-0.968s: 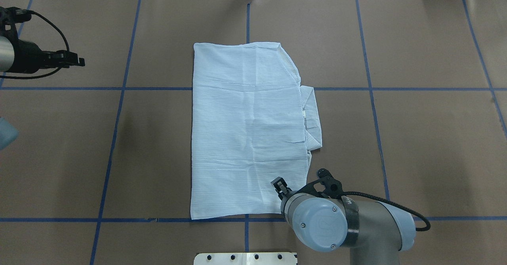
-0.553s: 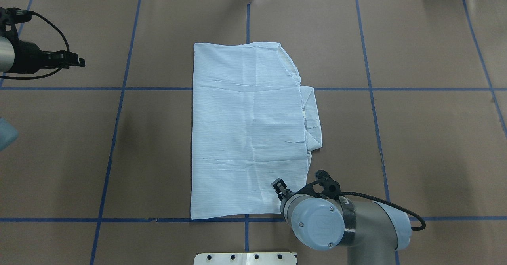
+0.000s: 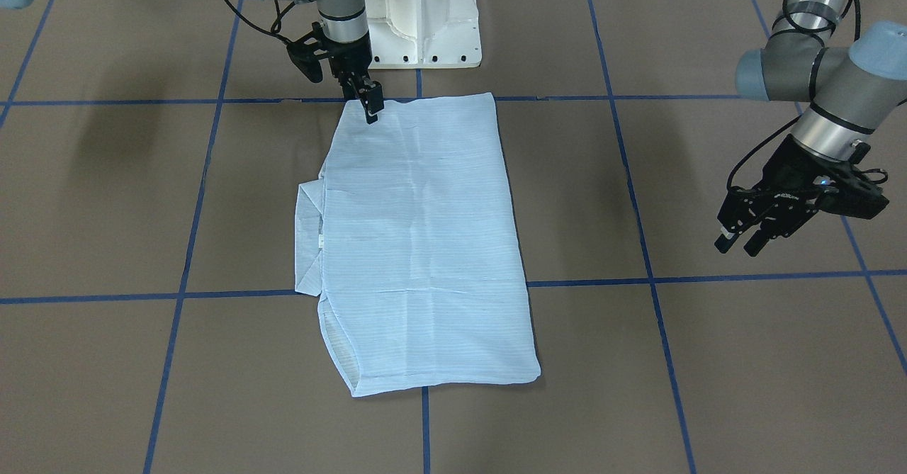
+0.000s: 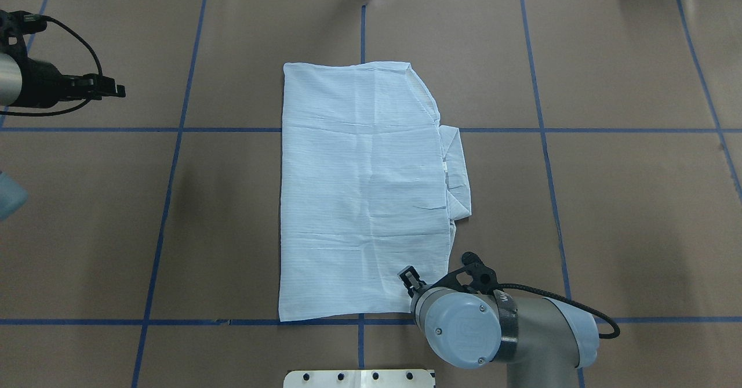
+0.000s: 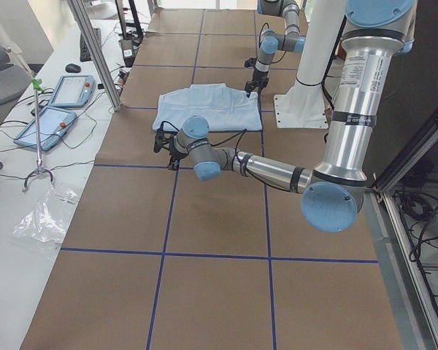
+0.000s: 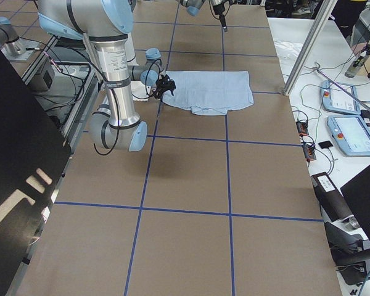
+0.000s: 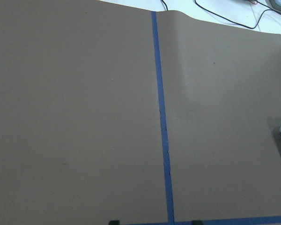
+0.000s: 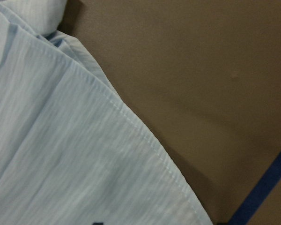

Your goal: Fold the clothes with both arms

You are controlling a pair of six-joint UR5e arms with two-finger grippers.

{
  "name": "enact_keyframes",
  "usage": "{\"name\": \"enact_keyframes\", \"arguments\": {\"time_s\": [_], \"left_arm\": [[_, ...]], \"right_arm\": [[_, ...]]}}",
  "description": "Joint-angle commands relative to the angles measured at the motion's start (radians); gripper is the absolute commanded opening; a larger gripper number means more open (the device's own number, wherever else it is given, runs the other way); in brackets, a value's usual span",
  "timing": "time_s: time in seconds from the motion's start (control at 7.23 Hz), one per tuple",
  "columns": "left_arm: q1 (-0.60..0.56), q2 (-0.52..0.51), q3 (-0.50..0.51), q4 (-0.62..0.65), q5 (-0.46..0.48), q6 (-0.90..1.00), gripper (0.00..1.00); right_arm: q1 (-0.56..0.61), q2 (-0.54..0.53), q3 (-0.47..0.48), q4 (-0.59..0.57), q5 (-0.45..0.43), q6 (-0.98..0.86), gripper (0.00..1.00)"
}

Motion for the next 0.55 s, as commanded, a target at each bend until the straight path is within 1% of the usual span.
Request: {"name": "enact_keyframes", "arguments": {"time_s": [0.0, 0.14, 0.41], "left_arm": [[0.001, 0.000, -0.001, -0.003, 0.000, -0.014, 0.60], [0.001, 0.000, -0.001, -0.003, 0.000, -0.014, 0.60], [0.001, 0.000, -0.001, -0.003, 0.000, -0.014, 0.60]], "right_arm": [[-0.005, 0.000, -0.001, 0.000, 0.002, 0.000, 0.85], [-0.005, -0.002, -0.001, 0.000, 0.002, -0.001, 0.80], [-0.005, -0.002, -0.001, 0.000, 0.008, -0.003, 0.79]]}}
